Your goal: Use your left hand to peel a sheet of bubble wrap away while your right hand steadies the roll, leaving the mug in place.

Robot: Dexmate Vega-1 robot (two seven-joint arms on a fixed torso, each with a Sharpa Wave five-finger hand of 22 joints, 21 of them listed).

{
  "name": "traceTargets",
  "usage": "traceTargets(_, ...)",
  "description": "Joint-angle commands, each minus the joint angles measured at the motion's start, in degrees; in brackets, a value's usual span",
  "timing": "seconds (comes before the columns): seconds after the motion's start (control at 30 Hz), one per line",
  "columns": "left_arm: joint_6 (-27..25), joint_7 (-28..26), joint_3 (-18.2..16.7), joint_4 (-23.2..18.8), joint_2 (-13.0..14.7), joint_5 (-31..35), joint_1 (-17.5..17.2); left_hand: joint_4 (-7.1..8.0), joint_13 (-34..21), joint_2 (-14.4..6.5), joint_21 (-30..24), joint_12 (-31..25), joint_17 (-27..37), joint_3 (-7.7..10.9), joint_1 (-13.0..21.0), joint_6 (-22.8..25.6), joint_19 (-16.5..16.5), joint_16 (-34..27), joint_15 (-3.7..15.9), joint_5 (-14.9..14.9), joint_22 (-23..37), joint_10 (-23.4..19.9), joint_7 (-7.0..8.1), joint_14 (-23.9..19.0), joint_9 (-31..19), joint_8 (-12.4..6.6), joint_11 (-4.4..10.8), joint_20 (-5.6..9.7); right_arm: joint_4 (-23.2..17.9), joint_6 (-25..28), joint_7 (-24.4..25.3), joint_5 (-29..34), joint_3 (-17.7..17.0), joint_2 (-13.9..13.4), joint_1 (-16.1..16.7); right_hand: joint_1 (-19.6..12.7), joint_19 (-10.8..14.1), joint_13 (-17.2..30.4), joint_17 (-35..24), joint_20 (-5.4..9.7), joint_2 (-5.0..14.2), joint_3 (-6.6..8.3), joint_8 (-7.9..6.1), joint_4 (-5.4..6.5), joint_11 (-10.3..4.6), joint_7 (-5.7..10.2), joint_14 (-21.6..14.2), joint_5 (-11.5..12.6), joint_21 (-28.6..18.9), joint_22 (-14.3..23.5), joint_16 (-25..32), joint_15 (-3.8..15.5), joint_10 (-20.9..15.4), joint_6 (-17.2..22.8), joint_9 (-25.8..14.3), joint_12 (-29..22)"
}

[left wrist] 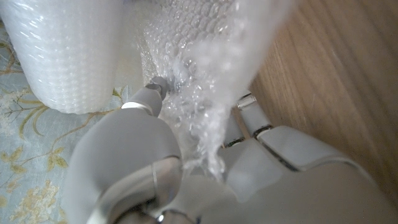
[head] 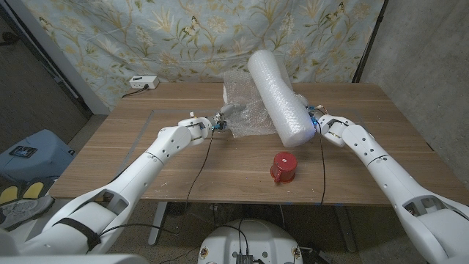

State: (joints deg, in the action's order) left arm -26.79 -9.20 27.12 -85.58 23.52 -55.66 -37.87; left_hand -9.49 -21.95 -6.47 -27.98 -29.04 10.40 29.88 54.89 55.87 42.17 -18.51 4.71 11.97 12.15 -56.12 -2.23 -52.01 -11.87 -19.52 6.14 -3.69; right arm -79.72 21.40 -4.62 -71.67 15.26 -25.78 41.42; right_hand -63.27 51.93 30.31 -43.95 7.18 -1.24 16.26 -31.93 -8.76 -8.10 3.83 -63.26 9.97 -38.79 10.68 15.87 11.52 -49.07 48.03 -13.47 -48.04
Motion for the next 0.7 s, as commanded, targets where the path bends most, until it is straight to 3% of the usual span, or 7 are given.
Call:
traceTargets(0.03,-1.14,-0.98,-0.54,0.38,-0.29,-1.07,0.12,-0.02,-0.44,-0.47,-0.77,-0.36,0.2,0.37,0.38,0.58,0.91,0.16,0.19,-0.35,0.11,-0.52,-0.01,-0.56,-0.3,-0.26,0.13,0.75,1.55,1.67,0.12,-3.52,-1.22,1.05,-0.06,-3.16,-0.32,0.16,-0.07,0.8,3.91,-0.39,0.47,0.2,0.36,0.22,0.15,0.19,-0.38,0.04,-0.21,1.73,0.47,-0.6,-0.14,0.22)
traceTargets(0.7,-1.84,-1.54,-0.87,-0.63,1.2,-0.85,0.42,-0.01,-1.66,-0.71,-1.52,-0.99,0.41,0.19,0.76,1.27,1.16,0.33,0.74,-0.54,0.1,-1.47,-0.01,-1.43,-0.49,-0.32,0.08,1.48,4.9,-0.09,-6.43,-2.27,-0.94,1.32,-0.67,-0.58,-1.84,-1.78,0.94,-0.57,3.79,-1.56,1.77,1.01,1.25,-0.35,1.31,0.09,-0.18,-0.16,-1.65,1.3,1.32,-2.58,-0.18,2.12)
